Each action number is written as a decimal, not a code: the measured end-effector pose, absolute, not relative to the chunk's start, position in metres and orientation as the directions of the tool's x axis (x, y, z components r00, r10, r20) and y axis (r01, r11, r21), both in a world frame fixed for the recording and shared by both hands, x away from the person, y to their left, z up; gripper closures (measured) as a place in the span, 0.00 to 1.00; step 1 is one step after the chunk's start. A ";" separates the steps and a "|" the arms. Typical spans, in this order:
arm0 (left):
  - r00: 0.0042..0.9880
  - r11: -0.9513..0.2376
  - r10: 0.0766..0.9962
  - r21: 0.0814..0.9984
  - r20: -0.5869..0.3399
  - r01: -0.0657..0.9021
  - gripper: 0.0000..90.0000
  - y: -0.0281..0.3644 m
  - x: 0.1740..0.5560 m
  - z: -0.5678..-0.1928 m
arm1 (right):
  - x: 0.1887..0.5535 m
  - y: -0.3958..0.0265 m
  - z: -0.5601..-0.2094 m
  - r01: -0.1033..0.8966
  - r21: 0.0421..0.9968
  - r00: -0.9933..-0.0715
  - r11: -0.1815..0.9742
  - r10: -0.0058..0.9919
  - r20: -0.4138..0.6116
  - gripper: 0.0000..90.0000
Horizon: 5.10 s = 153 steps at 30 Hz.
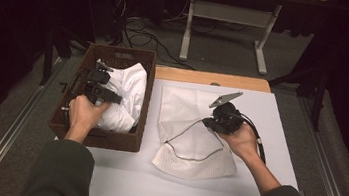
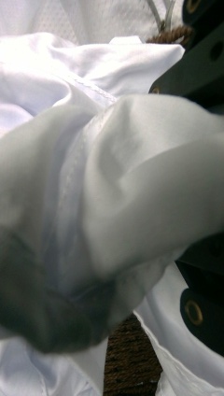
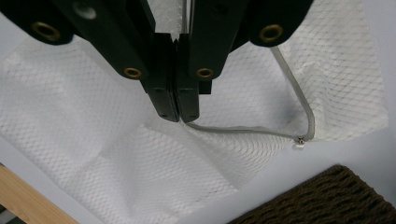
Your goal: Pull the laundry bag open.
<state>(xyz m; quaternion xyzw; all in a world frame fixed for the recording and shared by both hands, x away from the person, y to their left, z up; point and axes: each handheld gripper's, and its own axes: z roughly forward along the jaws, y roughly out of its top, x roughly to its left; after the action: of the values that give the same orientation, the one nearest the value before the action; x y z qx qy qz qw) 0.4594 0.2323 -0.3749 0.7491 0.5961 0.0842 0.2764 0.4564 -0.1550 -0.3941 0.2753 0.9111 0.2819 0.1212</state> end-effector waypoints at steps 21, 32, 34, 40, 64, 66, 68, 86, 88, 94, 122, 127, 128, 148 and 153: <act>0.403 -0.160 0.869 0.609 -0.287 0.777 0.77 0.220 0.427 -0.331 | 0.458 -0.158 -0.397 0.455 0.584 -0.804 0.672 0.593 -0.055 1.00; 0.521 -0.273 0.819 0.634 -0.241 0.723 0.77 0.192 0.401 -0.304 | 0.456 -0.160 -0.397 0.465 0.589 -0.796 0.661 0.603 -0.048 1.00; 0.552 -0.306 0.803 0.638 -0.227 0.707 0.77 0.184 0.394 -0.302 | 0.457 -0.161 -0.396 0.464 0.598 -0.792 0.654 0.609 -0.051 1.00; 0.620 -0.394 0.759 0.618 -0.200 0.681 0.77 0.161 0.383 -0.303 | 0.459 -0.164 -0.396 0.471 0.602 -0.783 0.645 0.620 -0.052 1.00; 0.789 -0.615 0.595 0.546 -0.151 0.569 0.76 0.059 0.353 -0.348 | 0.463 -0.174 -0.395 0.499 0.600 -0.768 0.626 0.640 -0.028 1.00; 0.799 -0.626 0.579 0.541 -0.161 0.562 0.76 0.052 0.352 -0.352 | 0.464 -0.175 -0.395 0.496 0.603 -0.769 0.624 0.639 -0.028 1.00; 0.804 -0.630 0.570 0.539 -0.167 0.559 0.76 0.046 0.351 -0.356 | 0.464 -0.176 -0.395 0.498 0.605 -0.769 0.621 0.639 -0.023 1.00; 0.811 -0.666 0.541 0.476 -0.221 0.574 0.76 0.001 0.361 -0.411 | 0.466 -0.175 -0.398 0.506 0.593 -0.770 0.627 0.638 -0.016 1.00; 0.810 -0.668 0.542 0.470 -0.225 0.577 0.76 -0.002 0.362 -0.414 | 0.465 -0.174 -0.399 0.496 0.592 -0.776 0.635 0.630 -0.026 1.00; 0.785 -0.650 0.573 0.454 -0.235 0.610 0.76 -0.009 0.375 -0.434 | 0.463 -0.174 -0.398 0.494 0.588 -0.775 0.641 0.631 -0.036 1.00; 0.728 -0.583 0.660 0.485 -0.186 0.652 0.42 -0.007 0.411 -0.447 | 0.461 -0.172 -0.405 0.493 0.583 -0.783 0.646 0.621 -0.026 1.00; 0.745 -0.586 0.652 0.531 -0.140 0.612 0.36 -0.005 0.407 -0.441 | 0.460 -0.172 -0.405 0.494 0.584 -0.781 0.644 0.623 -0.026 1.00; 0.746 -0.584 0.652 0.536 -0.137 0.609 0.36 -0.006 0.406 -0.440 | 0.459 -0.172 -0.405 0.498 0.583 -0.780 0.642 0.625 -0.023 1.00; 0.783 -0.586 0.612 0.602 -0.108 0.542 0.49 -0.030 0.388 -0.414 | 0.462 -0.184 -0.408 0.494 0.605 -0.781 0.624 0.625 -0.008 1.00; 0.799 -0.610 0.589 0.584 -0.119 0.536 0.74 -0.043 0.389 -0.424 | 0.461 -0.185 -0.407 0.488 0.609 -0.785 0.626 0.619 -0.007 1.00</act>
<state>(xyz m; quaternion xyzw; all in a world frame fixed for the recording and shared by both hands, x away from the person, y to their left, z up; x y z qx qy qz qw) 0.3886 -0.0431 -0.4236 0.8961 0.3140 0.0426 0.3107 0.4605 -0.1846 -0.4065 0.3093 0.8950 0.3025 0.1087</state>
